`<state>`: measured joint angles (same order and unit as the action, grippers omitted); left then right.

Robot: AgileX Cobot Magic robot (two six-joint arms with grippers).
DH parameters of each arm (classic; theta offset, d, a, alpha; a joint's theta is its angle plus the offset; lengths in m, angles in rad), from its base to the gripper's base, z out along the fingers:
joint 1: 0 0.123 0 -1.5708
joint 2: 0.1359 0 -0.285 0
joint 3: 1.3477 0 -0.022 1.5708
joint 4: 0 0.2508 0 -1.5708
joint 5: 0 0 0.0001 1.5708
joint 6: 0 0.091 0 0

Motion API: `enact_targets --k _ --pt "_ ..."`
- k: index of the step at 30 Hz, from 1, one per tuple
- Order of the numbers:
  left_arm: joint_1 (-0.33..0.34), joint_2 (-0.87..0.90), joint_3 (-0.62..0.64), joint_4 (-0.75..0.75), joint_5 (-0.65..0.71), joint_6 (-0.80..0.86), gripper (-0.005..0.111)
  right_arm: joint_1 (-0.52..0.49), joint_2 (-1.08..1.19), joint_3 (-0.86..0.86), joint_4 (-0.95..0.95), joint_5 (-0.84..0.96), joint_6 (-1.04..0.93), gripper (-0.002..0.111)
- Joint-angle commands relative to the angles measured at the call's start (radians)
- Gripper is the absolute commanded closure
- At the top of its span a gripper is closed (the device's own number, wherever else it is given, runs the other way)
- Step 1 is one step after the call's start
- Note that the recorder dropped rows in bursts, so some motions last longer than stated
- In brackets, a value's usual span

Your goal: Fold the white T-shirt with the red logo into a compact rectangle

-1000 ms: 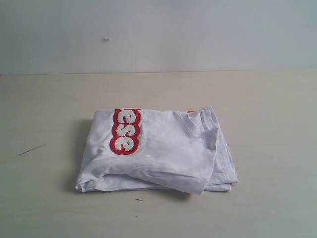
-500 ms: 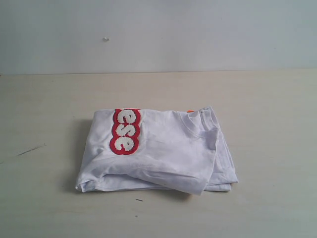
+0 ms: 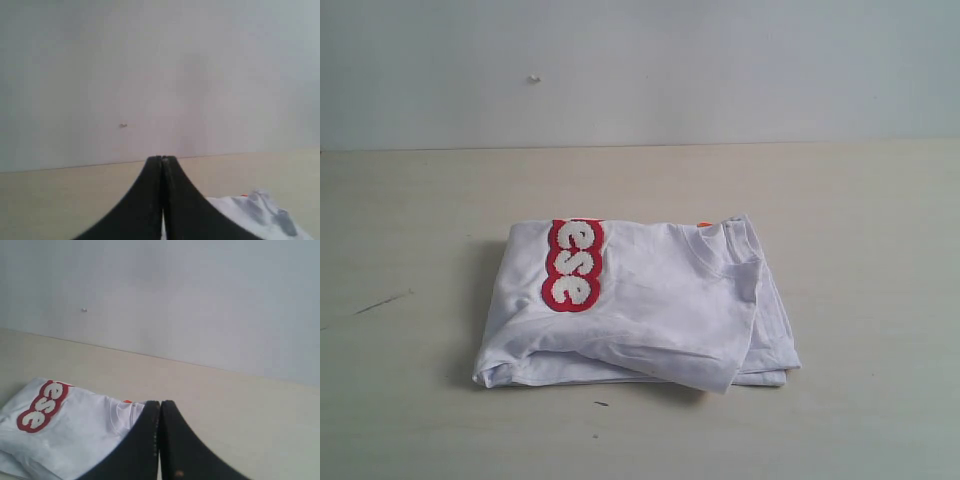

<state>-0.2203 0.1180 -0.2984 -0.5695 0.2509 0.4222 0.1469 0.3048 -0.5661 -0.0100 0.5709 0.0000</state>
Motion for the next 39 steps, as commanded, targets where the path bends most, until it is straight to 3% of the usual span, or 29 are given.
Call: enact_targets --k 1,6,20,30,32,35,39 --pt "0.001 -0.079 0.069 0.362 -0.036 -0.270 0.107 -0.001 -0.002 0.005 0.002 -0.013 0.000 0.108" --pt "0.001 -0.118 0.138 0.514 -0.037 -0.355 0.107 -0.001 -0.002 0.005 0.002 -0.013 0.000 0.108" --pt "0.001 -0.118 0.298 0.559 -0.058 -0.386 0.107 -0.001 -0.002 0.005 0.002 -0.013 0.000 0.108" --pt "0.001 -0.118 0.298 0.559 -0.051 -0.390 0.107 -0.001 -0.002 0.005 0.002 -0.013 0.000 0.108" --pt "0.001 -0.118 0.298 0.559 -0.029 -0.390 0.107 -0.001 -0.002 0.005 0.002 -0.013 0.000 0.108" --pt "0.001 -0.118 0.298 0.559 0.110 -0.385 0.107 -0.001 -0.002 0.005 0.002 -0.013 0.000 0.108" --pt "0.001 -0.118 0.298 0.559 0.110 -0.378 0.107 -0.001 -0.002 0.005 0.002 -0.013 0.000 0.108"
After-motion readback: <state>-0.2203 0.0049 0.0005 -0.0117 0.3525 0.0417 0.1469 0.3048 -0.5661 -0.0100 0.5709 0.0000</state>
